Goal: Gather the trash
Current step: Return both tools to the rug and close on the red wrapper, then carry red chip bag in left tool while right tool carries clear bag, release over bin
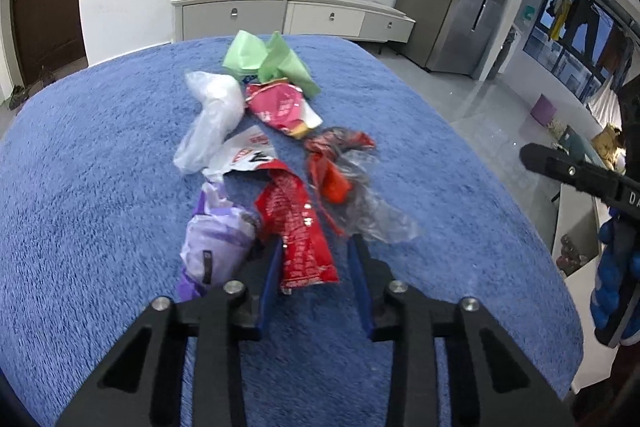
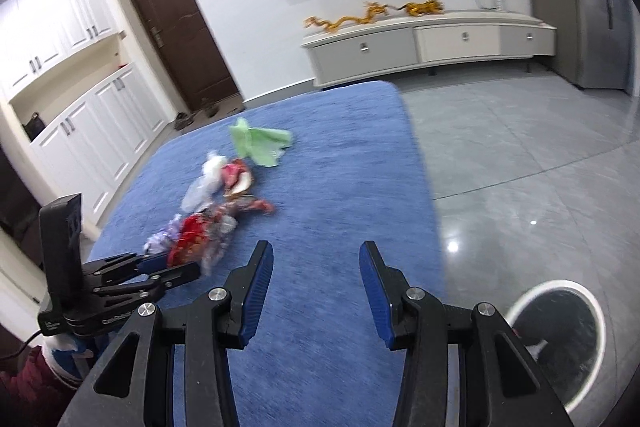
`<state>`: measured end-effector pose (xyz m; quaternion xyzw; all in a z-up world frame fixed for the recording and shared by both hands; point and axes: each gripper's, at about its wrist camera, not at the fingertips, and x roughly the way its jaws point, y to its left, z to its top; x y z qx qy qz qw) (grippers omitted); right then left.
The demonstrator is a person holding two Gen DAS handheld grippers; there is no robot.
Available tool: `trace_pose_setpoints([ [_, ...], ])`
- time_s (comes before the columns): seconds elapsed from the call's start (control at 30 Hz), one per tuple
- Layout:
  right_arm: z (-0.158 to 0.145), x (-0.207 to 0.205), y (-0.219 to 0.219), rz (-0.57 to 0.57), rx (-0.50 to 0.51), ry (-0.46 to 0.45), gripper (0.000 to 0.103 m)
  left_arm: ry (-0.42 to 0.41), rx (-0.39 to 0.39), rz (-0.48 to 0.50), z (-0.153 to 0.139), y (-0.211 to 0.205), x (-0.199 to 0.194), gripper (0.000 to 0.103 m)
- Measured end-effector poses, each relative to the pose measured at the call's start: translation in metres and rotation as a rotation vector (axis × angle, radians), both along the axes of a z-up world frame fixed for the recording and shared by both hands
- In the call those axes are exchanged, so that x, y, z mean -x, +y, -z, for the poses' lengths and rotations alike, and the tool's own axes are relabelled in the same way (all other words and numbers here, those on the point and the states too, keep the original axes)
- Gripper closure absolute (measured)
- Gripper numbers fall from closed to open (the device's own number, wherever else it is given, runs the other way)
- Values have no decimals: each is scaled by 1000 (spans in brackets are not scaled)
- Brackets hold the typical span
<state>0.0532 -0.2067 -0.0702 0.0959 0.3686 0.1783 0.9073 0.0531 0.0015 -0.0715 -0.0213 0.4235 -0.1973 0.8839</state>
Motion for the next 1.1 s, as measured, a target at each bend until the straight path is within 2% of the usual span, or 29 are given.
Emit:
trace_pose_setpoints([
  [0.2,2,-23,39,-109,-20,21,60,22,108,-56,5,20,-7,88],
  [0.43,13,-50,85,-199,-11,56,60,33,157,-66,8,29,-9,89],
  [0.63,28,-66,105,-213,15,93,61,40,186,-65,10,40,-6,89],
  [0.67,31,-68,107,-213,20,103,63,39,186,-65,10,40,-6,89],
  [0.73,37,-70,109,-212,28,115,79,40,186,-65,10,39,-6,89],
  [0.83,44,-68,109,-210,25,125,90,39,183,-62,9,39,-5,89],
  [0.93,40,-58,103,-206,7,111,91,35,169,-63,7,37,-6,89],
  [1.03,30,-42,93,-209,3,79,92,5,117,-56,0,26,1,89],
  [1.1,23,-28,84,-205,-1,60,93,-9,121,-47,-5,21,9,90],
])
